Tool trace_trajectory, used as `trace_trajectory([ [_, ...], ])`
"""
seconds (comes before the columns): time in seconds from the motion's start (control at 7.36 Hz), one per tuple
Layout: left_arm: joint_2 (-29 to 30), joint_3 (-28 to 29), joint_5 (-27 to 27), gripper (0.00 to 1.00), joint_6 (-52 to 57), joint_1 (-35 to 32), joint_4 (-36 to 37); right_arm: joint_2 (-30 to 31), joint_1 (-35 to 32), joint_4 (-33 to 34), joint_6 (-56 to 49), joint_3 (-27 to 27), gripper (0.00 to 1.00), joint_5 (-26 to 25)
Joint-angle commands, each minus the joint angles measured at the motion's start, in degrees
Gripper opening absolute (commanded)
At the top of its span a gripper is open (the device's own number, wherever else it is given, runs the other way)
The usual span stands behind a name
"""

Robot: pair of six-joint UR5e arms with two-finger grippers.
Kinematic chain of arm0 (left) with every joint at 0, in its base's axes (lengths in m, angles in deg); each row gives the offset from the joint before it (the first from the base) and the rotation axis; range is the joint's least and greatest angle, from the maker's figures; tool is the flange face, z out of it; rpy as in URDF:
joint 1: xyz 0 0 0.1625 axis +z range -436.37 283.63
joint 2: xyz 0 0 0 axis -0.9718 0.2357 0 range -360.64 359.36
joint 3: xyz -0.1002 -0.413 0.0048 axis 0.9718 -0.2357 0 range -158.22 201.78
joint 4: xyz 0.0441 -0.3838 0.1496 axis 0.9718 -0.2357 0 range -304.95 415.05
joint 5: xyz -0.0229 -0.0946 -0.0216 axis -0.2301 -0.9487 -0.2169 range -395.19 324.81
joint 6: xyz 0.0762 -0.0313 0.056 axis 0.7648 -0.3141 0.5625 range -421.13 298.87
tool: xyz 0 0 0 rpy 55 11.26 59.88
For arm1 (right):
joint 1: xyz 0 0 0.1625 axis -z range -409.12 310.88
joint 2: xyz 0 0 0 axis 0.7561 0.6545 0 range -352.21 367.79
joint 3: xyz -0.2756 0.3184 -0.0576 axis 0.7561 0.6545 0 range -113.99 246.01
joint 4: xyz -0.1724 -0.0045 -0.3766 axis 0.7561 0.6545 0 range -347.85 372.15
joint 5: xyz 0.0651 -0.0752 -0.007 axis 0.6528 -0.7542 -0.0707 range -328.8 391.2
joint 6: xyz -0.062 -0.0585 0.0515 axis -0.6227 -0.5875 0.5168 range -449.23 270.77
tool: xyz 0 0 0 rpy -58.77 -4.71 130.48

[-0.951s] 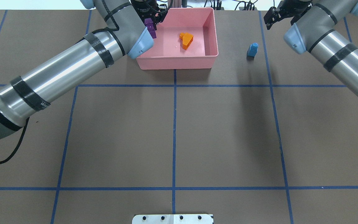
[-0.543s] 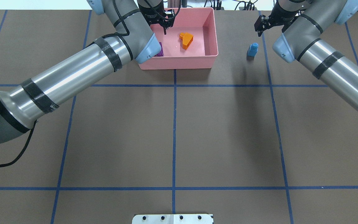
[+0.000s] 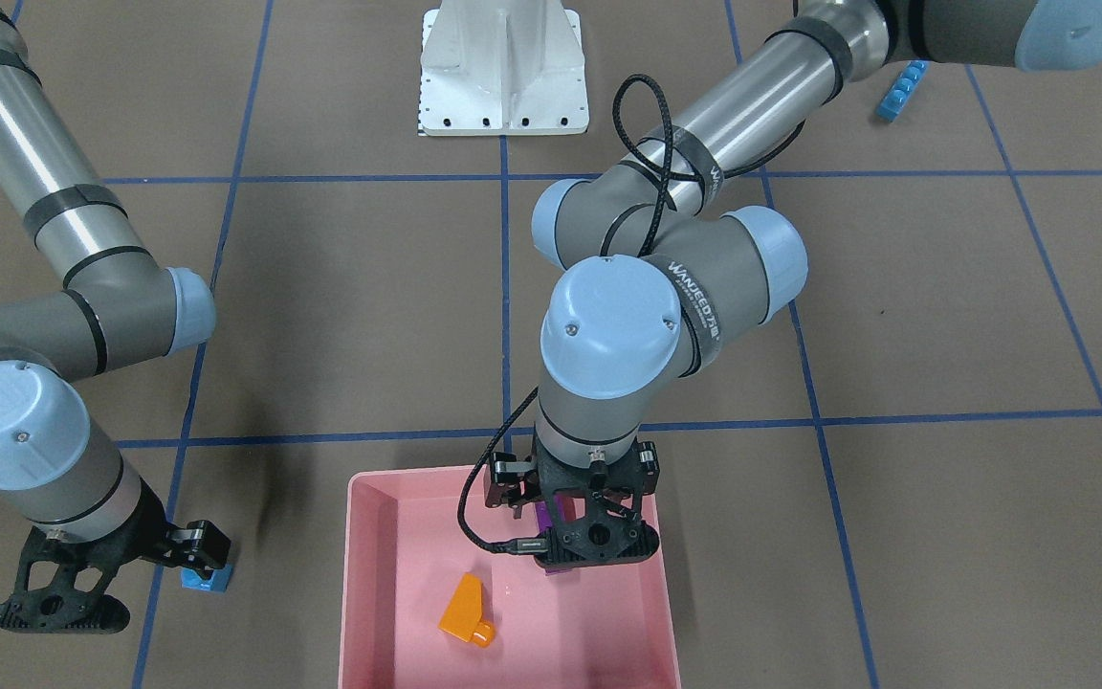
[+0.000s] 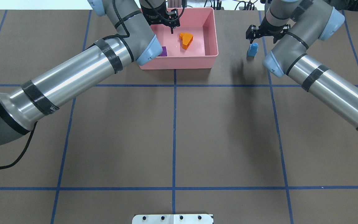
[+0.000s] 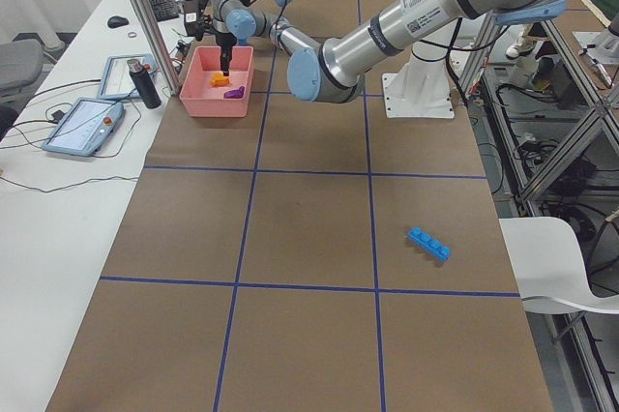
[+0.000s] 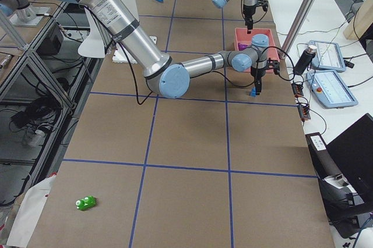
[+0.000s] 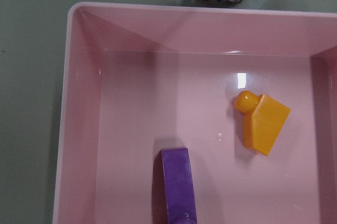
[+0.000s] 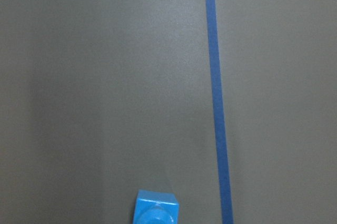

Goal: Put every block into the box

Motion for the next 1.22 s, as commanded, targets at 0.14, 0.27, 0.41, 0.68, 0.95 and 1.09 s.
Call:
trace_trajectory([
  [0.14, -0.01, -0.14, 0.00, 1.00, -0.27, 0.28, 0.00, -0.07, 2.35, -11.66, 5.39, 6.93, 0.90, -3.03],
  [0.27, -0.01, -0.14, 0.00, 1.00, -0.27, 0.63, 0.00, -0.42, 2.53, -11.40, 5.47, 6.93, 0.31, -2.95],
  [0.41, -0.10, -0.14, 0.00, 1.00, -0.27, 0.72, 0.00, -0.59, 2.71, -11.40, 5.47, 6.84, 0.00, -2.95],
  [0.68, -0.10, -0.32, 0.00, 1.00, -0.36, 1.16, 0.00, -1.56, 2.62, -11.22, 5.82, 6.84, 0.00, -3.03],
  [0.95, -0.45, -0.32, 0.00, 1.00, -0.01, 1.16, 0.00, -4.36, 0.09, -7.56, 5.91, 5.19, 0.00, -2.60],
  [1.09, -2.37, -2.58, 0.00, 1.00, 0.51, 1.16, -0.70, -7.86, -2.71, -3.44, 6.00, 4.39, 0.00, -0.42],
])
